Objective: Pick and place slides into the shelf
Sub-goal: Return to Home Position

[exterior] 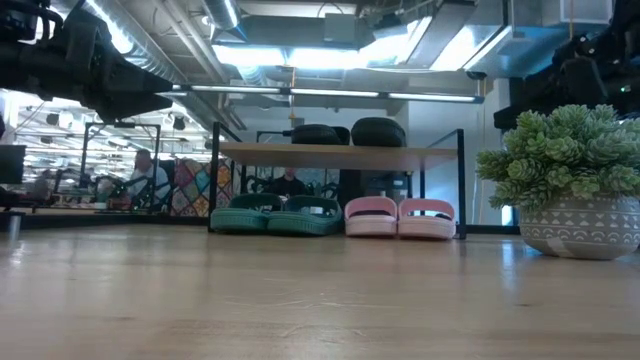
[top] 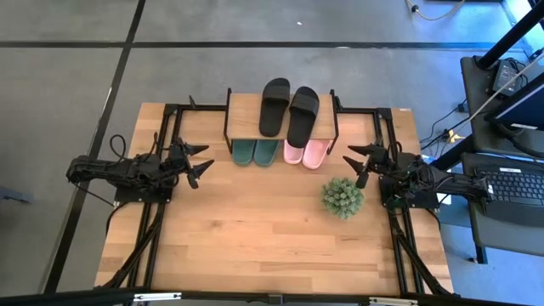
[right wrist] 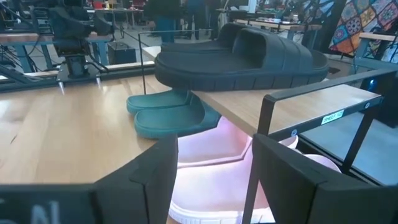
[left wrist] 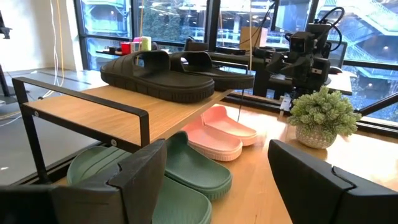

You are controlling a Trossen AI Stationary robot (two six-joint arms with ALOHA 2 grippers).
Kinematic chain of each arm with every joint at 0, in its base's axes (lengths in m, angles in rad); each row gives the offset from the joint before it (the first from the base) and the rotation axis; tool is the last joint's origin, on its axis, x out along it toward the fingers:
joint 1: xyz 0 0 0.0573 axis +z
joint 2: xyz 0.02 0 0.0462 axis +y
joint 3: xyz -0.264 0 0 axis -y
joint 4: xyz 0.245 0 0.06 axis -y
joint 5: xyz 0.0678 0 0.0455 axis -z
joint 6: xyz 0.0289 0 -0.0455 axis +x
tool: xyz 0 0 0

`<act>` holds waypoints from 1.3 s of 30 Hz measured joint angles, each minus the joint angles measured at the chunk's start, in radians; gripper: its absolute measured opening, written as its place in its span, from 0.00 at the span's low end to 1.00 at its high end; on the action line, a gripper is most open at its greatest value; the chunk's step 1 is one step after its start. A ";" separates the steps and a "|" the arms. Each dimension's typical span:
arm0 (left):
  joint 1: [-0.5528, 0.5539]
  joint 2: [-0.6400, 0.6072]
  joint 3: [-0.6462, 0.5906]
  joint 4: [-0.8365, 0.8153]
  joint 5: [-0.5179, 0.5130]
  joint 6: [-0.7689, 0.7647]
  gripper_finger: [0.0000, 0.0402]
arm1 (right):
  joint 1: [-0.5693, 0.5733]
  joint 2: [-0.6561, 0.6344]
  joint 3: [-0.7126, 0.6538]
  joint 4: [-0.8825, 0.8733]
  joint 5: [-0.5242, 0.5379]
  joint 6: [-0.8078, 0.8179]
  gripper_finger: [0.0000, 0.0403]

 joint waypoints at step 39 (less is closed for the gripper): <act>0.000 0.000 0.000 0.000 -0.001 0.000 0.68 | 0.000 0.001 0.000 0.000 -0.001 0.205 0.52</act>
